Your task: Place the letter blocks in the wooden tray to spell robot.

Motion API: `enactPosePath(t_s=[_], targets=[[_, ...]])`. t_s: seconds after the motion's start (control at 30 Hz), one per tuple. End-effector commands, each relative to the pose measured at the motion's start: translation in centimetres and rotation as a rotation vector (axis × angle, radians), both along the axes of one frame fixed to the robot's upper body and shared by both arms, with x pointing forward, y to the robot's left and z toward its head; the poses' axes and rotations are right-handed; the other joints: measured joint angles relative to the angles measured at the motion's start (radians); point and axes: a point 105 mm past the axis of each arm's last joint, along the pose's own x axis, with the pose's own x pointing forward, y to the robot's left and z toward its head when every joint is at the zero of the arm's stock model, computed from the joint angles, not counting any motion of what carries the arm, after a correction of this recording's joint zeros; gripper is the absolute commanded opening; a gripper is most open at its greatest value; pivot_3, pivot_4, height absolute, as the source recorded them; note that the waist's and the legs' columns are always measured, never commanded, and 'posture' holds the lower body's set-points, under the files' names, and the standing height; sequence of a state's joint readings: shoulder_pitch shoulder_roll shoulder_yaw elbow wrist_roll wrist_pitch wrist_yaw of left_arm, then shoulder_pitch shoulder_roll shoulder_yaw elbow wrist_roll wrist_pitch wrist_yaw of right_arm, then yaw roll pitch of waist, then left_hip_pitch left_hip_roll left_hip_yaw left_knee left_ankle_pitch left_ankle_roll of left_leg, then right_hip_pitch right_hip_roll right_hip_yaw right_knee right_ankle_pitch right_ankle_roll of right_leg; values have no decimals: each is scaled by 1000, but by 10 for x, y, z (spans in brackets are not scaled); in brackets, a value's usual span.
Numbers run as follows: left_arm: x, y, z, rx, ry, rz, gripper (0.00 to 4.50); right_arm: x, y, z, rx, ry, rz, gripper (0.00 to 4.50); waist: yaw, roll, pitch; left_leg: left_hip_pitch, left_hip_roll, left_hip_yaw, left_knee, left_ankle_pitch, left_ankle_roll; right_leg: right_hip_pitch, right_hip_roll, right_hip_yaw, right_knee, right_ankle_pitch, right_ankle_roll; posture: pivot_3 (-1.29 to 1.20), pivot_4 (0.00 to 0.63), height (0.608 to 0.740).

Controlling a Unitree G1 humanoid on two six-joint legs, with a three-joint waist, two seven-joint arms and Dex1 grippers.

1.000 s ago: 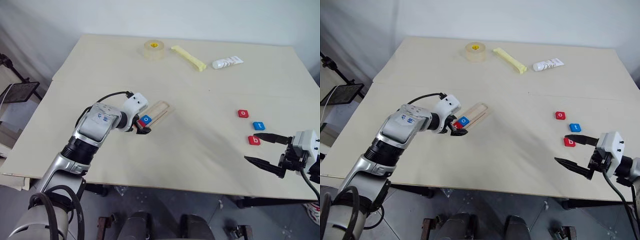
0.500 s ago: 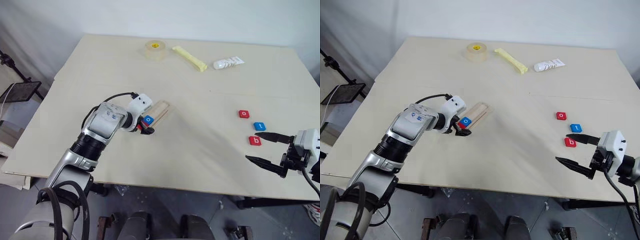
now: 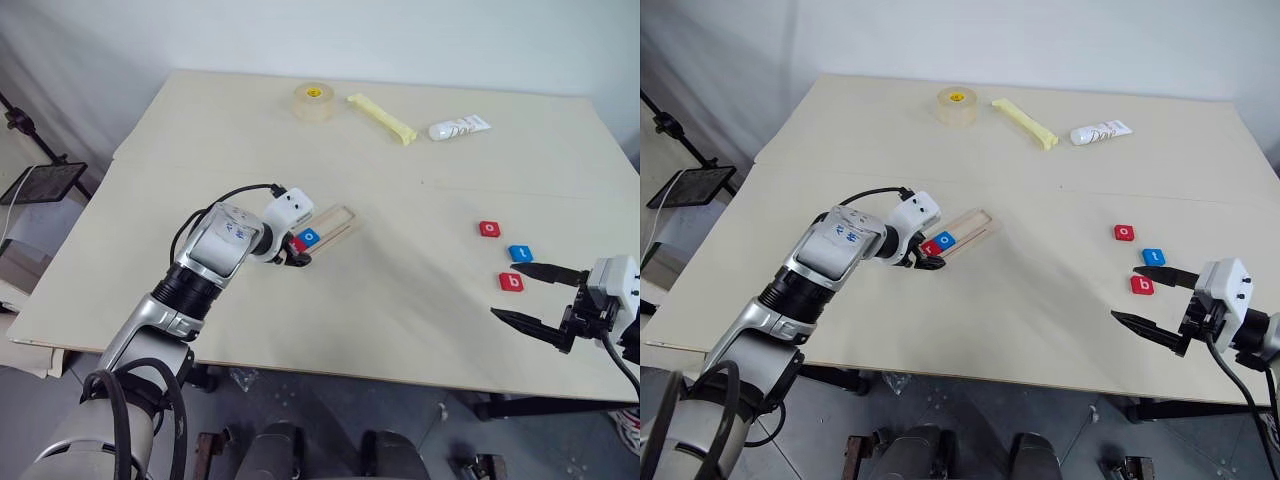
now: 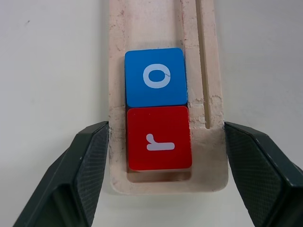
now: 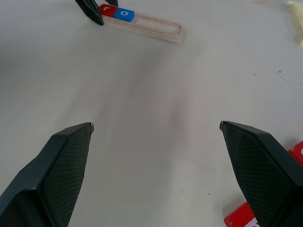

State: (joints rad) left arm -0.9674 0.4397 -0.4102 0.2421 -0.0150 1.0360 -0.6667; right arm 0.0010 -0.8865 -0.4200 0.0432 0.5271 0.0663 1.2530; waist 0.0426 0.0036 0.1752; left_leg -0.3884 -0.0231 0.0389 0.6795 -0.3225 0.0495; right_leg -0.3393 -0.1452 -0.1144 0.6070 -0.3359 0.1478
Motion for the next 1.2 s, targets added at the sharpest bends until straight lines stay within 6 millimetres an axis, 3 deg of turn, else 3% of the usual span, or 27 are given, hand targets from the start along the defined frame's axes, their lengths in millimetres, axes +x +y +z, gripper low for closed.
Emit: enactPosePath(t_s=[0.03,0.17,0.33,0.67,0.73,0.9,1.2], targets=[[0,4,-12,49,9,7,3404,1,-1,15,-37,-48,1,4500,1,0,0,0,0,0,0,0,0,0,0,0,0,0,0,0,150,740],[-3,5,-1,75,-24,-79,3404,1,-1,17,-37,-50,5,4500,1,0,0,0,0,0,0,0,0,0,0,0,0,0,0,0,150,740],[-9,-4,32,54,-165,-248,3404,-1,2,23,-28,-56,50,4500,-8,0,0,-3,1,0,0,0,0,-3,0,-1,0,0,0,0,150,740],[-26,-61,73,0,-300,-532,3404,-23,0,18,-9,-26,126,4500,10,-1,0,-4,0,0,2,-1,2,-2,0,-2,-1,0,0,0,150,740],[-35,-80,66,8,-281,-606,3404,-27,-5,13,-2,-21,84,4500,13,-1,1,-5,-1,-1,2,-1,2,-2,0,-2,-1,0,0,0,150,740],[-48,-102,45,41,-228,-702,3404,-36,-5,4,23,-29,8,4500,10,-1,1,-4,-1,0,1,-2,3,-2,0,-3,-1,0,0,0,150,740],[-60,-121,14,120,-166,-772,3404,-54,-4,-4,44,-40,-80,4500,8,-1,1,-4,0,1,1,-2,3,-2,0,-1,-2,-1,1,0,150,740]])
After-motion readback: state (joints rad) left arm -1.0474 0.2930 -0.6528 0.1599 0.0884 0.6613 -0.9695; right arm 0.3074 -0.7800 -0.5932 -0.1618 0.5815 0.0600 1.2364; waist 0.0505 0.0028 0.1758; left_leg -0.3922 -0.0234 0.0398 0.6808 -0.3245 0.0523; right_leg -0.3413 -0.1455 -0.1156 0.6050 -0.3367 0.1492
